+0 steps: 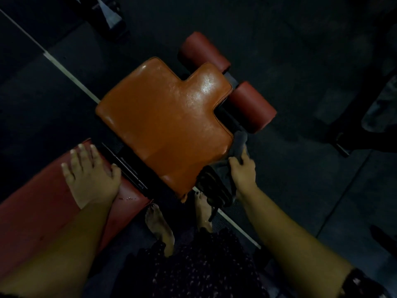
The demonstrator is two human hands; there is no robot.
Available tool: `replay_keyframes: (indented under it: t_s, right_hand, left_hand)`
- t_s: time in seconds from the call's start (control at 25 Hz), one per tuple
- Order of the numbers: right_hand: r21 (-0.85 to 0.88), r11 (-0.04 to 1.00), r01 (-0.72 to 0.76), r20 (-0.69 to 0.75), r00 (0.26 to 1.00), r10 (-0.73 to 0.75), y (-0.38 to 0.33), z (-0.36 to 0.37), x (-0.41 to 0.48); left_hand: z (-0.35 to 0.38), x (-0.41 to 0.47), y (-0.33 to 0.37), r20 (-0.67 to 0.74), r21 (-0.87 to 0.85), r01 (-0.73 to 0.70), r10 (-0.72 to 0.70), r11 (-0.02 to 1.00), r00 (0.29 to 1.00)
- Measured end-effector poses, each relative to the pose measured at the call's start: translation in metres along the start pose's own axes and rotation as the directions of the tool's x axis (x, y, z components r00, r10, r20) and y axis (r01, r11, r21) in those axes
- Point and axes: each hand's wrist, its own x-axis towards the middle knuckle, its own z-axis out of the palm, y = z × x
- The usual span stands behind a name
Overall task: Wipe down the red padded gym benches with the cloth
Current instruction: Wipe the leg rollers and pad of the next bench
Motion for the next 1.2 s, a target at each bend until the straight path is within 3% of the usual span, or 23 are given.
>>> replay_keyframes:
  t_s: [0.08,0.12,0.2,0.32,0.48,0.6,0.68,0.76,0.88,0.96,1.0,1.08,1.16,1.2]
  right_hand:
    - [0.217,0.968,-0.127,-0.056,0.988,0.142,-0.010,0.005,0.012]
    - [0.228,0.967,-0.117,-0.090,0.986,0.140,-0.012,0.009,0.011]
    - [0.126,0.991,-0.041,-0.126,0.990,0.057,-0.009,0.020,-0.011]
    - [0.030,0.999,-0.026,0.039,0.999,0.025,0.020,0.038,-0.054]
    - [0.375,0.870,-0.319,0.097,0.947,0.305,0.019,0.043,-0.029]
    - [0.278,0.938,-0.208,-0.044,0.972,0.229,0.010,0.054,-0.041]
    - [0.167,0.980,-0.106,0.030,0.994,0.103,0.020,0.069,-0.075]
    - [0.072,0.985,-0.158,0.169,0.975,0.144,0.030,0.071,-0.098]
    - [0.332,0.863,-0.381,0.233,0.919,0.317,0.028,0.066,-0.084]
    - [0.432,0.824,-0.366,0.173,0.930,0.323,0.020,0.064,-0.072]
    - [0.428,0.842,-0.327,0.122,0.944,0.305,0.018,0.067,-0.072]
    - [0.252,0.938,-0.236,0.029,0.971,0.237,0.024,0.078,-0.089]
    - [0.049,0.988,-0.145,0.127,0.982,0.138,0.045,0.090,-0.110]
    - [-0.030,0.985,-0.168,0.192,0.967,0.170,0.051,0.091,-0.117]
  left_hand:
    - [0.000,0.000,0.002,-0.001,-0.009,-0.012,0.012,1.000,1.000]
    - [0.000,0.000,0.002,-0.005,-0.012,-0.013,0.013,1.000,1.000]
    - [-0.001,0.000,0.002,-0.006,-0.014,-0.006,0.005,1.000,1.000]
    - [-0.003,-0.001,0.002,-0.002,-0.021,-0.026,0.025,0.999,1.000]
    - [-0.003,0.000,-0.001,0.021,-0.016,-0.031,0.031,0.999,0.999]
    - [-0.004,0.001,-0.002,0.034,-0.016,-0.029,0.029,0.999,0.999]
    - [-0.004,0.001,-0.003,0.033,-0.013,-0.038,0.039,0.999,0.999]
    - [-0.004,0.001,-0.003,0.033,-0.022,-0.045,0.046,0.999,0.998]
    - [-0.005,0.000,-0.004,0.043,-0.031,-0.045,0.047,0.998,0.998]
    - [-0.005,0.000,-0.004,0.041,-0.026,-0.050,0.051,0.998,0.998]
    - [-0.005,0.000,-0.004,0.036,-0.028,-0.053,0.054,0.998,0.998]
    - [-0.005,0.000,-0.003,0.026,-0.034,-0.055,0.056,0.998,0.998]
    - [-0.005,0.000,-0.003,0.027,-0.035,-0.050,0.051,0.998,0.998]
    - [-0.006,0.000,-0.004,0.032,-0.033,-0.048,0.049,0.998,0.998]
